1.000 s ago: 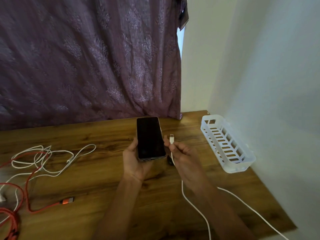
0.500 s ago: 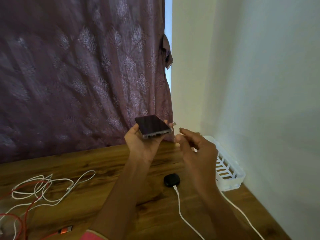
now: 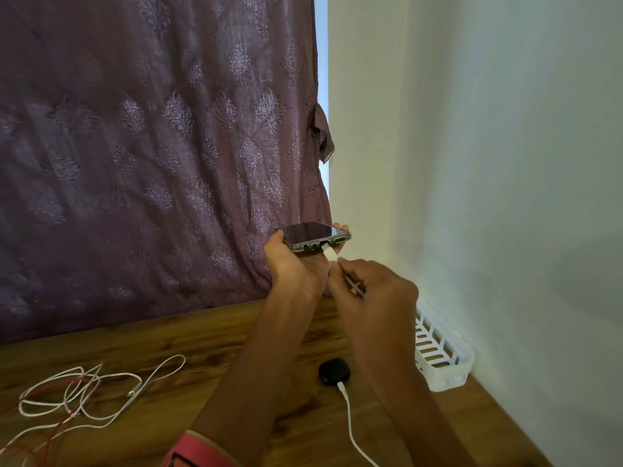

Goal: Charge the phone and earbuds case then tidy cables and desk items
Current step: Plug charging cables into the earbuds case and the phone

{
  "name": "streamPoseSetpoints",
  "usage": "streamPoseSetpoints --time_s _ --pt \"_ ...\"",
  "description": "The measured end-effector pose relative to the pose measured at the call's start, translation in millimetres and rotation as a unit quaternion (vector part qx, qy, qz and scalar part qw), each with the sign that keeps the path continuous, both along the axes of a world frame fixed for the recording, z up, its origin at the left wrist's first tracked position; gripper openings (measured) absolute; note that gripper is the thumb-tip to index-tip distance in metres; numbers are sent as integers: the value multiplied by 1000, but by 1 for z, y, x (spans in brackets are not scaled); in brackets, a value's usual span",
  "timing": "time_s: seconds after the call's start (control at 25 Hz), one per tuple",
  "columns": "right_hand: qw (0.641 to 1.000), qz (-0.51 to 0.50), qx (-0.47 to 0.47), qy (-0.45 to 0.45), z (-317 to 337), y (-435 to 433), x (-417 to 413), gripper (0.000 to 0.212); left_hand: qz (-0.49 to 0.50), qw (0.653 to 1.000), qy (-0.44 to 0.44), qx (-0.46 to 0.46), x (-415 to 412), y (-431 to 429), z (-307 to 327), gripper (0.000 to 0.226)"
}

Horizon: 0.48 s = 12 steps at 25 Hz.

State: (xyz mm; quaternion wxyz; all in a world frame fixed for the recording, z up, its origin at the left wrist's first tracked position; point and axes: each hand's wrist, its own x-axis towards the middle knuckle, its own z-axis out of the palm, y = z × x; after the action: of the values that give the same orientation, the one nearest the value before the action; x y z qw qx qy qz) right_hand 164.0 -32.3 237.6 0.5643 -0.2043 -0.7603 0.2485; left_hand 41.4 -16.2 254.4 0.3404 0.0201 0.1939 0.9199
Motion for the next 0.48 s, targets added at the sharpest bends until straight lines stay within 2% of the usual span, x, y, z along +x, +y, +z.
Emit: streamPoseSetpoints --time_s 0.2,0.48 --pt "1000 -8 4 -17 -1 3 -1 13 -6 1000 19 -13 -4 4 -7 52" --pt "996 39 -44 -66 5 6 8 20 -18 1000 13 -20 2 3 -7 50"
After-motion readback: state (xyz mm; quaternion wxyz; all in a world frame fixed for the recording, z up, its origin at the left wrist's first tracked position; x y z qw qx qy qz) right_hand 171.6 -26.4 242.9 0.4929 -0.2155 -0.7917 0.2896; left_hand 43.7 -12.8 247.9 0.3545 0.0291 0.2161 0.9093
